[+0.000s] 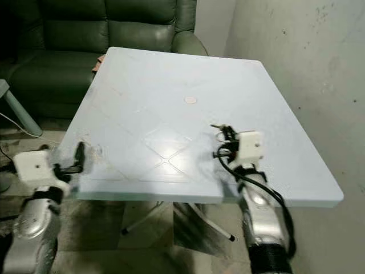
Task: Hang keys on a hook
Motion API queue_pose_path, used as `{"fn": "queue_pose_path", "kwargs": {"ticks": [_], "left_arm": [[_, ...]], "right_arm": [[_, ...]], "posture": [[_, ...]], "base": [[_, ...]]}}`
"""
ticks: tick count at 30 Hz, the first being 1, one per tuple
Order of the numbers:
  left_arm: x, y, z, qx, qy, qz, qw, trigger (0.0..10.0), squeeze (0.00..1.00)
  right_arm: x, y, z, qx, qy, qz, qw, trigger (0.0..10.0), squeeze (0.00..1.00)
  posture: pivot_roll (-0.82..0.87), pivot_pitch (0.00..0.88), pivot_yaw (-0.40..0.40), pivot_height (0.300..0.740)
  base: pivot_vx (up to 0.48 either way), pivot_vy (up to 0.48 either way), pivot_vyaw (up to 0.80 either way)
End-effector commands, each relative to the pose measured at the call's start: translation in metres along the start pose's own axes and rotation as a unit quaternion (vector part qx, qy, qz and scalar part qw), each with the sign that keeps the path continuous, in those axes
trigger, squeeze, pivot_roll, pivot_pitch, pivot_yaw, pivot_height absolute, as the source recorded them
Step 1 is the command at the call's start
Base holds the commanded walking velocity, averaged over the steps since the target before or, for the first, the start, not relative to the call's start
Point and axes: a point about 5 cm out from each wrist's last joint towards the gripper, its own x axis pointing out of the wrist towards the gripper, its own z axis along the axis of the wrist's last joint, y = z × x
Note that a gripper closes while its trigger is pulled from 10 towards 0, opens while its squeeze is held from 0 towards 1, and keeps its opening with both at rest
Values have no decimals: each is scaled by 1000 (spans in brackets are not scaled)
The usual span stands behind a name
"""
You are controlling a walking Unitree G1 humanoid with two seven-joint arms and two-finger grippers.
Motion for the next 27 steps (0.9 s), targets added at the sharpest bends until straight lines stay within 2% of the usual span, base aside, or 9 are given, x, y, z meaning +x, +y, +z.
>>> {"fn": "queue_pose_path", "kwargs": {"ticks": [1, 6, 10, 18, 27], "left_arm": [[-2, -2, 1, -2, -3, -6, 1000, 10000, 0], [-8, -2, -1, -7, 2, 1, 1000, 10000, 0], [-9, -4, 1, -11, -2, -1, 1000, 10000, 0], [3, -4, 11, -12, -16, -2, 1000, 10000, 0], [9, -6, 13, -15, -19, 2, 1000, 10000, 0]], "right_arm": [[-1, 2, 3, 1, -6, 5, 1000, 10000, 0], [-8, 4, 0, 6, 0, 2, 1000, 10000, 0], [-5, 4, 5, 7, -7, -4, 1000, 10000, 0], [11, 9, 20, 7, -30, 0, 1000, 10000, 0], [17, 14, 21, 1, -26, 3, 1000, 10000, 0]], "posture": [[5, 62, -38, 740], [6, 65, -37, 740], [8, 65, -37, 740], [9, 63, -42, 740], [13, 59, -49, 740]], "base": [[0, 0, 0], [0, 0, 0], [0, 0, 0], [0, 0, 0], [0, 0, 0]]}}
